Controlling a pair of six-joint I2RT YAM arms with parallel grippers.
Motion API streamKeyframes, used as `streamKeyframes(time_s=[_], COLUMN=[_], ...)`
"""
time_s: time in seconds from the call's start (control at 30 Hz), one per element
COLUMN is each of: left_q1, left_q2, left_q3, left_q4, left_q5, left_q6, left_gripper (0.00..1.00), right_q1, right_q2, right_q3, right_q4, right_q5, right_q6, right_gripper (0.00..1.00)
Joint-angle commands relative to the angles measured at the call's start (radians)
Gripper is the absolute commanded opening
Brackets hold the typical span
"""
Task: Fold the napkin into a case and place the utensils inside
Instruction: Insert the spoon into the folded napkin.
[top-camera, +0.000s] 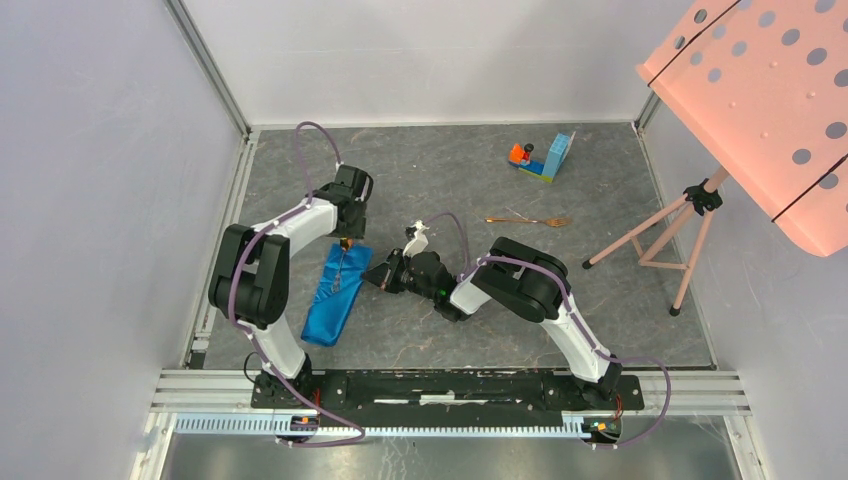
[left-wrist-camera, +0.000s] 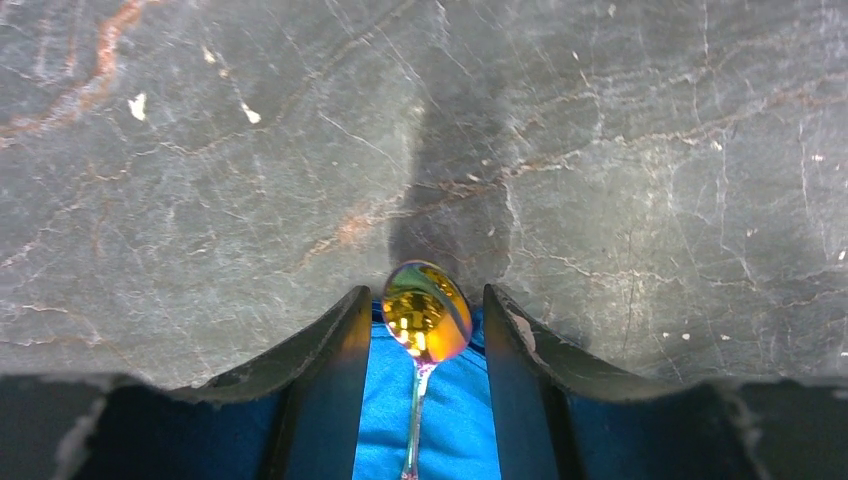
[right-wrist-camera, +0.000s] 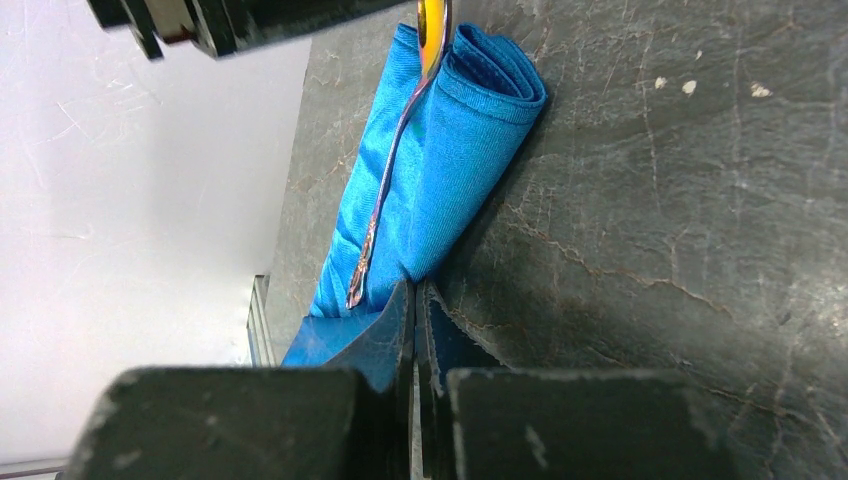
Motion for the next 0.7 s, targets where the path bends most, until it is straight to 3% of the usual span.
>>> streamKeyframes(time_s=[0.0,0.5,0.67], left_q1=[0.038,0.054,0.053], left_q2=[0.006,0.063,0.046], left_q3=[0.066,0.077,0.054], left_q4=[-0.019,-0.01,-0.001], left_q5=[0.009,0.085,0.078], left_q6=[0.03,0.027,0.028], left_gripper=[0.53,0.51,0.46], right_q1=[-0.003,-0.002,-0.003], right_q2=[0.014,0.018,0.022], right_q3=[0.005,0.007,0.01], right_q4=[0.035,0.039,0.041], right_q5=[0.003,0.003,0.003], right_q6=[-0.006,-0.002,-0.001], right_gripper=[0.0,0.0,0.0])
